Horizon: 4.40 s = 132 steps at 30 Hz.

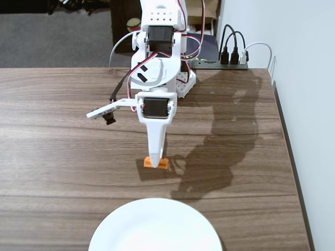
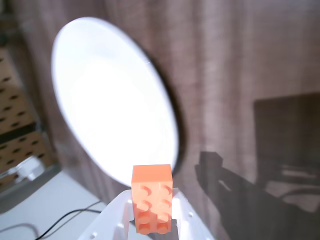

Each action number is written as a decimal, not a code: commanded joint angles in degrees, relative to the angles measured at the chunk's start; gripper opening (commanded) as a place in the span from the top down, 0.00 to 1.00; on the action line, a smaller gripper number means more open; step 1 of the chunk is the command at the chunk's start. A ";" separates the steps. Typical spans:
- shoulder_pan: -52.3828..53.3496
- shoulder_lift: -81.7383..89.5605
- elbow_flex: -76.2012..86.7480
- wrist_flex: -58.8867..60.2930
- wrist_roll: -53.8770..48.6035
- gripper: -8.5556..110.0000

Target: Grasp a lego block and put it on the plate.

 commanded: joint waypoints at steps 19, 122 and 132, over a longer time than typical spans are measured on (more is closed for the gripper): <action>1.85 -20.74 -19.69 -13.01 -2.20 0.90; -1.32 31.20 20.57 17.31 -3.16 0.92; -2.37 45.18 29.09 24.26 -5.19 0.92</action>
